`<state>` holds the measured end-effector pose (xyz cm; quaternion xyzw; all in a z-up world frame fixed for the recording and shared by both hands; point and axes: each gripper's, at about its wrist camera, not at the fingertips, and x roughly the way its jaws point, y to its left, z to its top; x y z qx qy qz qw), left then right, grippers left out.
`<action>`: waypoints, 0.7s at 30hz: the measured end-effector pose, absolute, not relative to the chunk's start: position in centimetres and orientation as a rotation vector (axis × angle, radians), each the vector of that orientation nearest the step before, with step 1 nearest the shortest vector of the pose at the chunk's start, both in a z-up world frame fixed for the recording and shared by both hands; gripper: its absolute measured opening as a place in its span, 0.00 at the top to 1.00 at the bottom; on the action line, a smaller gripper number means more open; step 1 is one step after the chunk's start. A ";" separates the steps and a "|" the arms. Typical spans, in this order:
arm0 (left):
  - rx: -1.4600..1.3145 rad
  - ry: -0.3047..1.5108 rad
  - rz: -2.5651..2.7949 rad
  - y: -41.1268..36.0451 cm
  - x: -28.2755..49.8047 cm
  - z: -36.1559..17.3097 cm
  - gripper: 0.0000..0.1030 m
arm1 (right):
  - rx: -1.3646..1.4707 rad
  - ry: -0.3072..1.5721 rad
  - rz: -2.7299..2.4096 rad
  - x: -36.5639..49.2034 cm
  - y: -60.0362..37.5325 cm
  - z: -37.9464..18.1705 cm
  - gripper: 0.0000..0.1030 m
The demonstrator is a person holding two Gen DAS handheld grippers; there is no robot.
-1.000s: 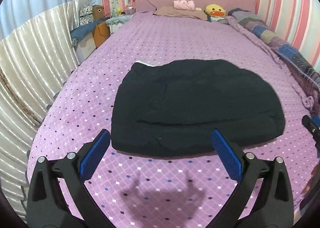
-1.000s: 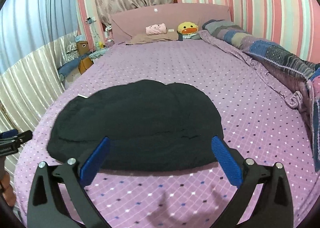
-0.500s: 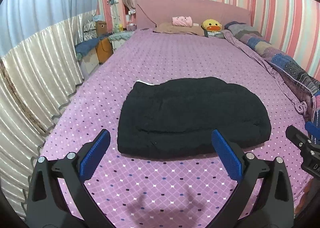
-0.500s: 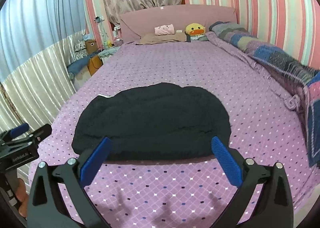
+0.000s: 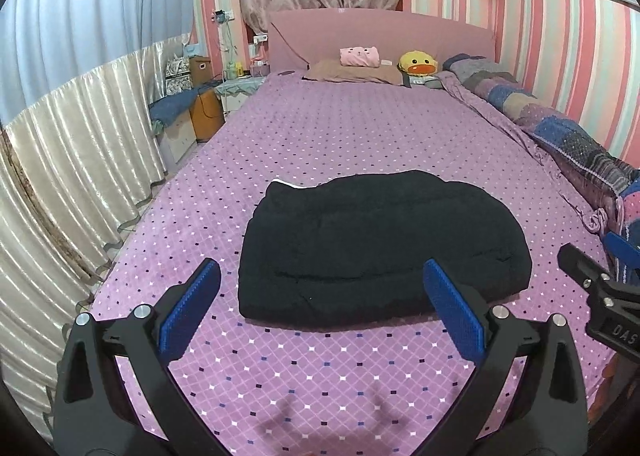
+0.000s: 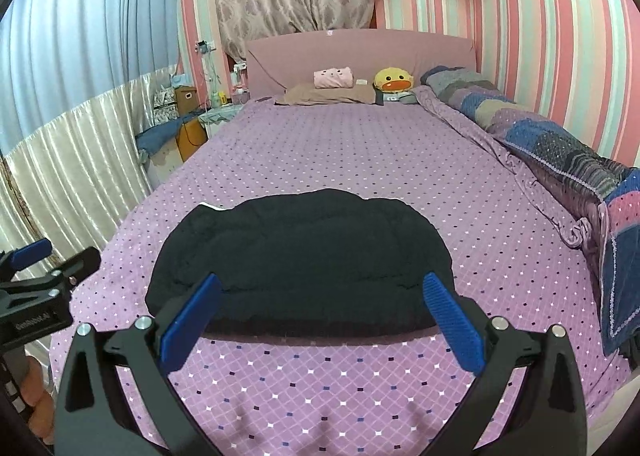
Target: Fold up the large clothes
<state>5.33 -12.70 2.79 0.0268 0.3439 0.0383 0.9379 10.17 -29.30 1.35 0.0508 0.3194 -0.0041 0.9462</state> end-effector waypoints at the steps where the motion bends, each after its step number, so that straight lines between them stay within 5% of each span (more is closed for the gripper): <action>1: 0.055 0.700 0.078 -12.7 5.3 2.8 0.03 | 0.104 0.652 -0.013 10.3 -29.3 1.5 0.02; 21: 0.028 0.711 0.051 -11.9 4.6 3.1 0.03 | 0.090 0.642 -0.064 10.2 -29.3 2.6 0.02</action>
